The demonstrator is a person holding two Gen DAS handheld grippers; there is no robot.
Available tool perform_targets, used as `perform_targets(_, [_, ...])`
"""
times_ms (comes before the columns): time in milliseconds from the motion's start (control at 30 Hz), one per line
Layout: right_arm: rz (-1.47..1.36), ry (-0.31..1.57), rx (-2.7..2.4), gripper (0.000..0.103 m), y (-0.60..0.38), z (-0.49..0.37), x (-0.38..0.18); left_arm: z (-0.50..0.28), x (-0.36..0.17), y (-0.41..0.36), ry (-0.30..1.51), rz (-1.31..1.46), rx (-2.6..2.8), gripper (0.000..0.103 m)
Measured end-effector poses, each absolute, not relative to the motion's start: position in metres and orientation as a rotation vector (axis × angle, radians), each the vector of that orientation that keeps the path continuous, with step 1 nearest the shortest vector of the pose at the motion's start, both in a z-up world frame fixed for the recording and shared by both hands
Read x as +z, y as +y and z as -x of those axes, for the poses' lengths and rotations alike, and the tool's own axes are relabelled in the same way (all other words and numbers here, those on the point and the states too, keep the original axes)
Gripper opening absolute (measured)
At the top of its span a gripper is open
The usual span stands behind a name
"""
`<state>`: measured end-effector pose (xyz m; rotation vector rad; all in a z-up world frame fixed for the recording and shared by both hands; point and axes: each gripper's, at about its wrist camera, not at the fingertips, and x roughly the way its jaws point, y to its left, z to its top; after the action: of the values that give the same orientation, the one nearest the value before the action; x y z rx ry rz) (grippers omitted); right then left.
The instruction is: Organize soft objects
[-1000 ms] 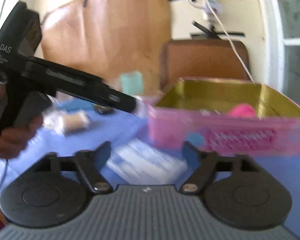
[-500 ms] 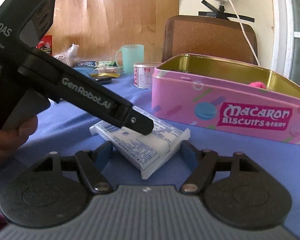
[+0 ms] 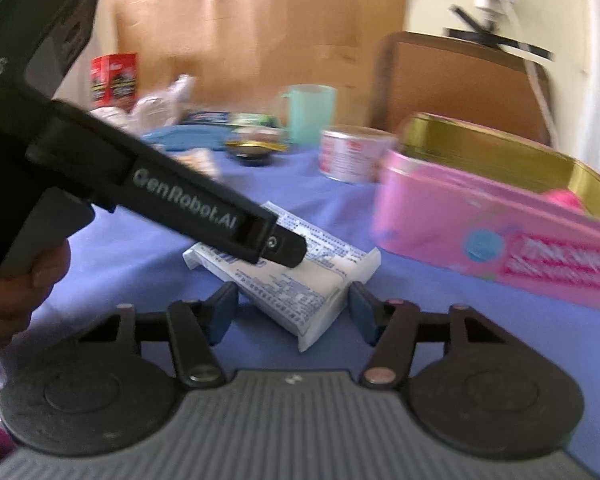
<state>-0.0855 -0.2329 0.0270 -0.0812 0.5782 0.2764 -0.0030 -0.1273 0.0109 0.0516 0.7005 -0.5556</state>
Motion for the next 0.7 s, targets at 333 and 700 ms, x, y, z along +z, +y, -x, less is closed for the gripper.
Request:
perform_targets(333, [0.161,0.595,0.335,0.067,-0.190,0.058,0.025,0.005,0.002,-0.038,0.681,0.082,-0.424,0.060])
perform_targets(700, [0.081,0.620,0.363,0.062,-0.195,0.054,0.024,-0.016,0.000,-0.055,0.688,0.067,-0.529,0.052])
